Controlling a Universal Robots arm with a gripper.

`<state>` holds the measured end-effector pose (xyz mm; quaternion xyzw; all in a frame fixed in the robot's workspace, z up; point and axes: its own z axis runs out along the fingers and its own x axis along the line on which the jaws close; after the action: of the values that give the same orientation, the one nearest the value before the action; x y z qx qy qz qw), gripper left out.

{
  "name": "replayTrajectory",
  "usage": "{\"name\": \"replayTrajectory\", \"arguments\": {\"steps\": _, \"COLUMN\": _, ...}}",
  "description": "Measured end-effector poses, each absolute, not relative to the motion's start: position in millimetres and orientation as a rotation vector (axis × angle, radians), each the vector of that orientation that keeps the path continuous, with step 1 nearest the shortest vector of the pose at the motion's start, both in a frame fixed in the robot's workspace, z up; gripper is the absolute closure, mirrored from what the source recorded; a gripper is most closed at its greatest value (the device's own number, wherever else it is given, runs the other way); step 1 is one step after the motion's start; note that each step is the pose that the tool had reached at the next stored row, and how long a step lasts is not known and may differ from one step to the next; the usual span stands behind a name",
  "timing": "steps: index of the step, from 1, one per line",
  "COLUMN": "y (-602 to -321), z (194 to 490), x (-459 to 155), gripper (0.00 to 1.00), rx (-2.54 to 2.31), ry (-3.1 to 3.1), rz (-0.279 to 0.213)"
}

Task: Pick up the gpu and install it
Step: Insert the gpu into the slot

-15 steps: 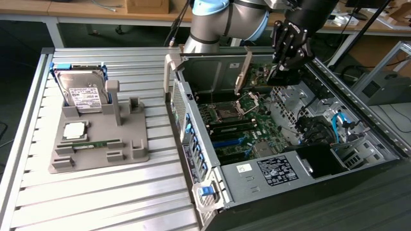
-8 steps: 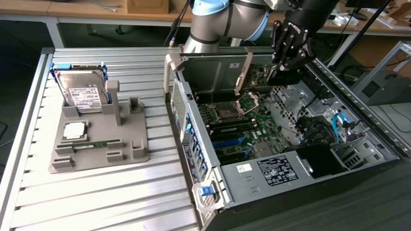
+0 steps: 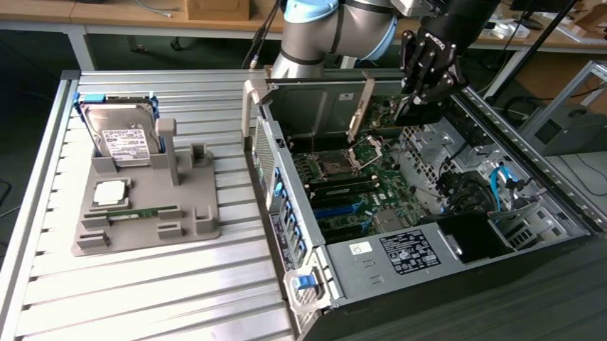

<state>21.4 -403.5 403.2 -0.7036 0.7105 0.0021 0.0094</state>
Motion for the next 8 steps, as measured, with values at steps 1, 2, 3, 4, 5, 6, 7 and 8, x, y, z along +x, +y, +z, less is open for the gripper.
{"name": "replayTrajectory", "arguments": {"steps": 1, "y": -403.5, "z": 403.2, "x": 21.4, "gripper": 0.72, "rx": -2.205, "ry": 2.211, "rz": 0.007}}
{"name": "replayTrajectory", "arguments": {"steps": 2, "y": -403.5, "z": 403.2, "x": 21.4, "gripper": 0.72, "rx": -2.212, "ry": 2.205, "rz": 0.007}}
{"name": "replayTrajectory", "arguments": {"steps": 3, "y": -403.5, "z": 403.1, "x": 21.4, "gripper": 0.72, "rx": -2.219, "ry": 2.197, "rz": 0.007}}
{"name": "replayTrajectory", "arguments": {"steps": 4, "y": -403.5, "z": 403.2, "x": 21.4, "gripper": 0.72, "rx": -2.225, "ry": 2.191, "rz": 0.007}}
{"name": "replayTrajectory", "arguments": {"steps": 5, "y": -403.5, "z": 403.1, "x": 21.4, "gripper": 0.72, "rx": -2.232, "ry": 2.184, "rz": 0.007}}
{"name": "replayTrajectory", "arguments": {"steps": 6, "y": -403.5, "z": 403.1, "x": 21.4, "gripper": 0.72, "rx": -2.238, "ry": 2.178, "rz": 0.007}}
{"name": "replayTrajectory", "arguments": {"steps": 7, "y": -403.5, "z": 403.2, "x": 21.4, "gripper": 0.72, "rx": -2.245, "ry": 2.171, "rz": 0.007}}
{"name": "replayTrajectory", "arguments": {"steps": 8, "y": -403.5, "z": 403.2, "x": 21.4, "gripper": 0.72, "rx": -2.254, "ry": 2.162, "rz": 0.007}}
